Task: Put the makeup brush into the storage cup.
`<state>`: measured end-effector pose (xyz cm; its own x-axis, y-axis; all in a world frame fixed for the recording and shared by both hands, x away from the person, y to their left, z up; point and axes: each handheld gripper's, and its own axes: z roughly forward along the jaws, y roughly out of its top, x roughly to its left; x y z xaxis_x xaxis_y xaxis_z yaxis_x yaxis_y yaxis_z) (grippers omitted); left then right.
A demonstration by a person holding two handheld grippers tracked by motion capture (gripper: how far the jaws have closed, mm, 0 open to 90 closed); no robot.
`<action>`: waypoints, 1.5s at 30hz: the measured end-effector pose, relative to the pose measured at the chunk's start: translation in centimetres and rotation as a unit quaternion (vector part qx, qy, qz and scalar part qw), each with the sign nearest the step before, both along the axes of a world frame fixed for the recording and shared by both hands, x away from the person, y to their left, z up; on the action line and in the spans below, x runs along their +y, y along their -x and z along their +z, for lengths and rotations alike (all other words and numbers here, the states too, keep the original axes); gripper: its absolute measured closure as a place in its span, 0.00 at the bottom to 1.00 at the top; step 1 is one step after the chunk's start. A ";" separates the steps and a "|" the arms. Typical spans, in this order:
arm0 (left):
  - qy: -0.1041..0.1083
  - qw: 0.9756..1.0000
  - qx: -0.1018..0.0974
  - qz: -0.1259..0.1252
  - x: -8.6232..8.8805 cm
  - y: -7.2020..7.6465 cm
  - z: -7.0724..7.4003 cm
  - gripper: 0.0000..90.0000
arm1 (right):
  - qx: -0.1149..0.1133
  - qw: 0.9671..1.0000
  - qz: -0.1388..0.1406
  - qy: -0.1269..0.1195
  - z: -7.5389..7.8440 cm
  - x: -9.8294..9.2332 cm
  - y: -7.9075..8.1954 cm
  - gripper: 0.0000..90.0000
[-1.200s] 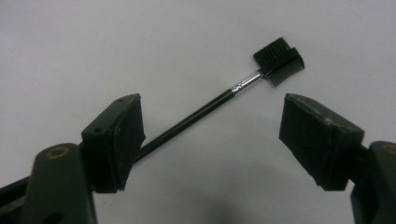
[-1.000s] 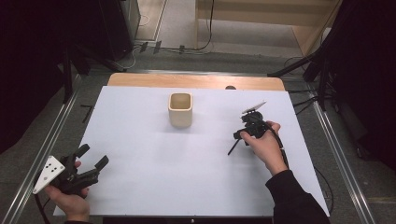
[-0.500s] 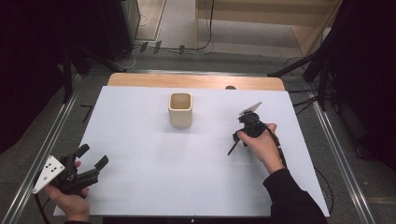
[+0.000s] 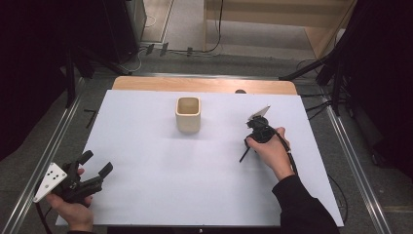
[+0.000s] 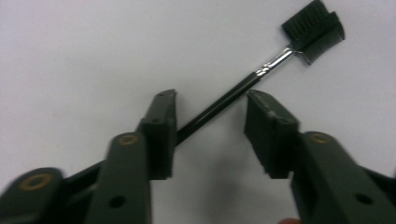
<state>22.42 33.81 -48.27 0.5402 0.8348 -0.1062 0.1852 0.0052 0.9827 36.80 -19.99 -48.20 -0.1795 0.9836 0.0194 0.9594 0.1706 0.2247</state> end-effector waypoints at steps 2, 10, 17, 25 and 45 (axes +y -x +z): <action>0.000 1.000 0.001 0.000 0.0 0.0 0.0 0.16 | 0.003 1.000 0.004 0.002 0.1 0.0 0.0 0.78; -0.001 1.000 0.001 0.000 -0.1 0.0 0.0 0.16 | 0.013 1.000 0.002 -0.021 0.7 -0.4 -0.2 1.00; 0.000 1.000 0.001 0.001 0.0 0.0 0.0 0.16 | 0.032 0.996 -0.040 -0.075 0.9 -0.8 -0.7 0.84; -0.002 1.000 0.002 0.001 0.0 0.0 0.0 0.16 | 0.005 0.998 -0.059 -0.013 1.2 -0.9 -0.7 0.69; -0.002 1.000 0.005 0.000 -0.1 -0.1 -0.1 0.16 | 0.029 0.999 -0.037 -0.012 0.2 -0.6 -0.8 0.97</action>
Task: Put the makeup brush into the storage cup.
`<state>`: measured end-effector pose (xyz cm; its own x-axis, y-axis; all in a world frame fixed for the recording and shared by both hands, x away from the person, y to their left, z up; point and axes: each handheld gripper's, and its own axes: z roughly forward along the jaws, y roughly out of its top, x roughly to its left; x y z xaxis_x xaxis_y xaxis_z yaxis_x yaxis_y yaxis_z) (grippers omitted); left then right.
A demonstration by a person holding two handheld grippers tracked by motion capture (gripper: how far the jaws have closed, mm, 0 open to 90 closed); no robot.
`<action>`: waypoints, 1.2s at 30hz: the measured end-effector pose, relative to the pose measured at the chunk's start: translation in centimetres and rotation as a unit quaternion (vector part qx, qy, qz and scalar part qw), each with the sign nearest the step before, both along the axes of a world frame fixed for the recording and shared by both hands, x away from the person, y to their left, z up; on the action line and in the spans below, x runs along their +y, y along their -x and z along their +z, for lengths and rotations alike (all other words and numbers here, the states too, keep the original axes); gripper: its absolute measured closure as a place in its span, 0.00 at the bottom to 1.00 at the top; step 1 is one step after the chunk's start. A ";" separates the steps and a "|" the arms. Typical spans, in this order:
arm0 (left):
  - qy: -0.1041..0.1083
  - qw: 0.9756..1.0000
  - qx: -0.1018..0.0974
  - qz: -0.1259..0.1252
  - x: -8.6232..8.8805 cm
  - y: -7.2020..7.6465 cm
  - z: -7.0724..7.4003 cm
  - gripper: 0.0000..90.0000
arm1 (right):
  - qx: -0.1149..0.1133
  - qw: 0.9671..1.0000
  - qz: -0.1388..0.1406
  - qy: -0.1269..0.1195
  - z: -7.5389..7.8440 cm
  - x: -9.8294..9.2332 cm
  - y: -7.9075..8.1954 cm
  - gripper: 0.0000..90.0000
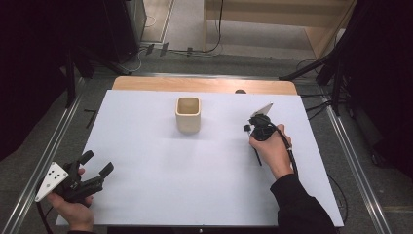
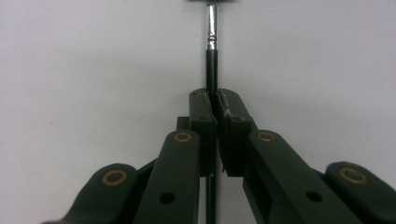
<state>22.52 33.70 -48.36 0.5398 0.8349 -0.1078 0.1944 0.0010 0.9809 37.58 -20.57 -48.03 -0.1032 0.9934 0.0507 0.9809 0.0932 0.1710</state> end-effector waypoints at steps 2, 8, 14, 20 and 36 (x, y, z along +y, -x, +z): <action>0.001 1.000 0.000 0.001 0.0 0.0 0.0 0.16 | -0.009 1.000 -0.002 -0.011 0.1 -0.2 0.2 0.97; 0.000 1.000 0.001 0.000 0.0 0.0 0.0 0.16 | -0.063 0.998 0.002 -0.029 1.5 -0.1 0.8 0.97; 0.002 1.000 0.000 0.001 0.0 0.0 0.0 0.16 | -0.113 0.992 0.012 -0.063 2.9 0.1 1.4 0.97; 0.001 1.000 0.001 0.001 0.0 0.0 0.0 0.16 | -0.199 0.976 0.018 -0.092 4.1 0.6 2.1 0.97; 0.001 1.000 -0.003 -0.001 0.0 0.0 0.0 0.16 | -0.341 0.927 0.045 -0.151 5.8 1.9 3.3 0.97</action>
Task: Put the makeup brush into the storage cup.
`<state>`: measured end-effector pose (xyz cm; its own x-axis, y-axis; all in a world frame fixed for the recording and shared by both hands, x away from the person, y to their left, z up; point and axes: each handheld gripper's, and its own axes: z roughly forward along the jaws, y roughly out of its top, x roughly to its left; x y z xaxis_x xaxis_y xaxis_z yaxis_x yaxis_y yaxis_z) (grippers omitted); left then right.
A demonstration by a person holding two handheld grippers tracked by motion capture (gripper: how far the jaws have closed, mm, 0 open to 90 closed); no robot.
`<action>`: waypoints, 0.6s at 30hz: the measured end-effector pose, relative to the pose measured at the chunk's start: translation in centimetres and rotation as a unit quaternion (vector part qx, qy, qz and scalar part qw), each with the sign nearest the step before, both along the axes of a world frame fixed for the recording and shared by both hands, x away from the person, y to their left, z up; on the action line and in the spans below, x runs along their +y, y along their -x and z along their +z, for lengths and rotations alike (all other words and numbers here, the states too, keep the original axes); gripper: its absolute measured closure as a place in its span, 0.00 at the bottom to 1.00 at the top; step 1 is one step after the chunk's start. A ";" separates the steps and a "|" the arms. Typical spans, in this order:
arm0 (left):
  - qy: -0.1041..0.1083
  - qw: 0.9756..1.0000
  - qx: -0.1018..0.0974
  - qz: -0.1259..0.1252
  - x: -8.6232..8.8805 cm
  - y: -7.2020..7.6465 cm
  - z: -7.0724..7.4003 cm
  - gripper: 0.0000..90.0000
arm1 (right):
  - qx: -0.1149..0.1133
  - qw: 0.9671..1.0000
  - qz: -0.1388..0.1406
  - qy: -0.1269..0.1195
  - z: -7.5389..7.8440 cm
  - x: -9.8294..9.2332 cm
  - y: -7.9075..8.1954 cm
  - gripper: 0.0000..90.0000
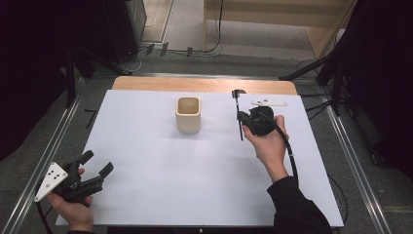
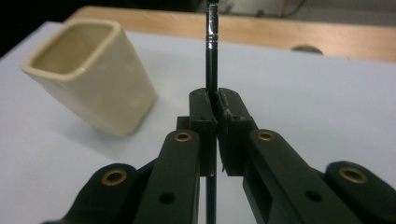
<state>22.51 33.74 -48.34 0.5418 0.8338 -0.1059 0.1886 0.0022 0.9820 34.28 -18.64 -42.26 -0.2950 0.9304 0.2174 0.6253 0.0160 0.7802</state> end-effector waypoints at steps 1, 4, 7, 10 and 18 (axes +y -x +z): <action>0.000 1.000 0.000 0.000 0.0 0.0 0.0 0.16 | -0.012 1.000 0.004 -0.004 0.1 0.1 0.1 0.97; -0.002 1.000 -0.003 -0.003 0.0 0.1 0.0 0.16 | -0.056 0.998 0.011 -0.006 0.4 0.4 0.3 0.97; -0.003 1.000 -0.005 -0.004 -0.1 0.1 0.1 0.16 | -0.079 0.997 0.013 -0.015 0.6 0.6 0.3 0.97; -0.002 1.000 -0.005 -0.003 -0.1 0.1 0.1 0.16 | -0.095 0.995 0.015 -0.023 0.7 0.8 0.4 0.97; -0.002 1.000 -0.009 -0.011 -0.2 0.1 0.1 0.17 | -0.147 0.988 0.022 -0.039 1.0 1.3 0.4 0.97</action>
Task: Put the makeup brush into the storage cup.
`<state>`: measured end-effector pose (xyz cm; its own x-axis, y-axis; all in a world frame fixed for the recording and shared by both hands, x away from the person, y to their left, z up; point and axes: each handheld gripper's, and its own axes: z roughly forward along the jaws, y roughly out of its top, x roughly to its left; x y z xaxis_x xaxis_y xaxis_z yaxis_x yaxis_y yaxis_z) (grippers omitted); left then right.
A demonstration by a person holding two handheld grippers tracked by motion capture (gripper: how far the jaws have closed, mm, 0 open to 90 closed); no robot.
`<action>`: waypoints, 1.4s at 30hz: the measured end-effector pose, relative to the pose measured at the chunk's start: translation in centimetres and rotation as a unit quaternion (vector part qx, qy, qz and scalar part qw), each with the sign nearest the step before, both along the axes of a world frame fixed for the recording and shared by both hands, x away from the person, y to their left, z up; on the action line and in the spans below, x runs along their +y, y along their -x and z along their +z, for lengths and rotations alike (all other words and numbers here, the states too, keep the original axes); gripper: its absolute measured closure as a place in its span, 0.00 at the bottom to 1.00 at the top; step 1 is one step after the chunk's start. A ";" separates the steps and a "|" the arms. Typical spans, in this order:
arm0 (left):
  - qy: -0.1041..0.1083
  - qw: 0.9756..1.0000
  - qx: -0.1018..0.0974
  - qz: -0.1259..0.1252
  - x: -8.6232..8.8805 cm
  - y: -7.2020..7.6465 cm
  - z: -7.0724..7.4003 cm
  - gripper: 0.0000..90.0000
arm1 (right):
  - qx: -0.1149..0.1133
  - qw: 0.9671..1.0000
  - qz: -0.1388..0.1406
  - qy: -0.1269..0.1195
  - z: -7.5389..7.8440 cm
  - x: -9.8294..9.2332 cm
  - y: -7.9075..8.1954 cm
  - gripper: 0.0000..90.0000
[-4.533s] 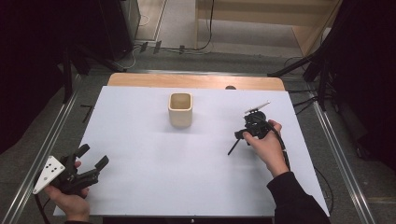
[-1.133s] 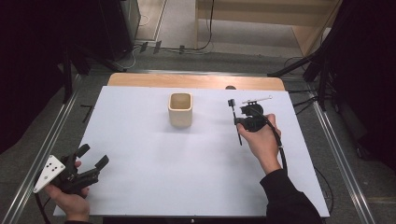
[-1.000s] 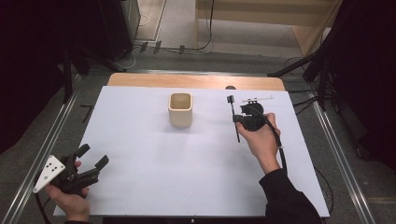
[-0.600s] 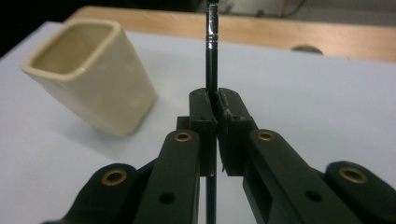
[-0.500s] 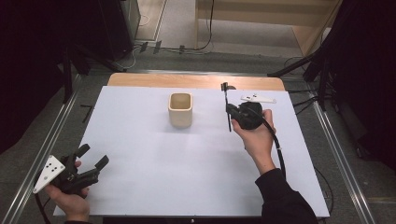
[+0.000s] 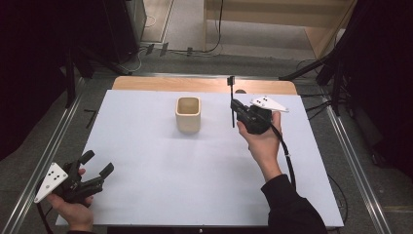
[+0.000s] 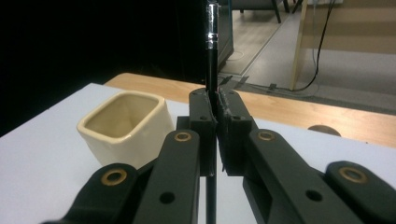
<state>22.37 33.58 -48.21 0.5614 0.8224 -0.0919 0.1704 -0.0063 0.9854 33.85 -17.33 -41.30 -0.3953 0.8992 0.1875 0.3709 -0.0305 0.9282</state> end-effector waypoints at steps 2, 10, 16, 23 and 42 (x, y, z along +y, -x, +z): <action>-0.001 1.000 -0.001 -0.002 -0.1 0.0 0.0 0.17 | -0.005 1.000 0.000 -0.004 0.1 0.2 -0.1 0.97; -0.001 1.000 -0.001 -0.002 -0.1 0.1 0.0 0.16 | -0.027 1.000 0.003 -0.009 0.5 1.2 -0.2 0.97; -0.001 1.000 0.001 -0.002 -0.1 0.0 0.0 0.16 | -0.050 0.999 0.005 -0.008 1.0 1.9 -0.3 0.97; -0.001 1.000 0.002 -0.001 -0.1 0.0 0.0 0.16 | -0.073 0.997 0.011 -0.016 1.4 2.9 -0.5 0.97; -0.001 1.000 0.006 -0.011 -0.2 -0.2 0.0 0.16 | -0.102 0.994 0.027 -0.038 2.3 6.3 -1.5 0.97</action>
